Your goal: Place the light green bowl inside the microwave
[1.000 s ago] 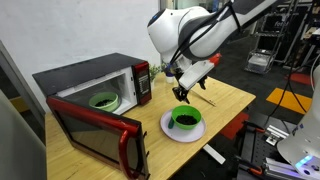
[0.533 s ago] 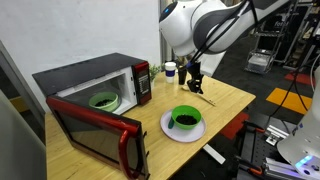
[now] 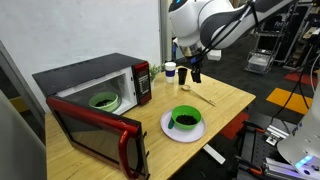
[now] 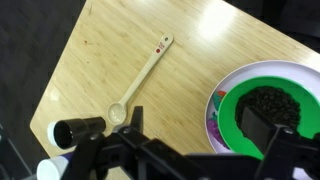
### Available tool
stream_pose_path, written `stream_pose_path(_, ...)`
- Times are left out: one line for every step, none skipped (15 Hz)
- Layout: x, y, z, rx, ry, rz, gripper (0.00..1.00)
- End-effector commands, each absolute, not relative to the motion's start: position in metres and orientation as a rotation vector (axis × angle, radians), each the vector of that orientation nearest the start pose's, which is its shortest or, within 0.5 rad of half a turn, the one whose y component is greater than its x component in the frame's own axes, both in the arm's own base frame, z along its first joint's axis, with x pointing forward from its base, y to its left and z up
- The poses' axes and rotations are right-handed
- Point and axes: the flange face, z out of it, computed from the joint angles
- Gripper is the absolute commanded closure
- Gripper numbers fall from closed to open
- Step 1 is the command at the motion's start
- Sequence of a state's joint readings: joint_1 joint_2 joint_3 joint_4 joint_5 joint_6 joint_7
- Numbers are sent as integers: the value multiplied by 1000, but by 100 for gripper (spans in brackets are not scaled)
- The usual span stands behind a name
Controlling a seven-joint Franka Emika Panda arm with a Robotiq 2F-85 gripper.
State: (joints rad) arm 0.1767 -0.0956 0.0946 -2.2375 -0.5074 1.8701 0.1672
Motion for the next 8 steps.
stream_pose_path(487,77,392,2610,674,-162,0)
stream_pose_path(490,75,391,2619,743,-148,0)
stream_pose_path(493,74,389,2642,804,-142,0)
stream_pose_path(496,74,387,2667,844,-142,0)
stream_pose_path(497,75,385,2706,872,-145,0)
stream_pose_path(493,79,392,2665,796,-154,0)
stream_pose_path(494,79,390,2684,825,-158,0)
stream_pose_path(495,79,388,2691,838,-159,0)
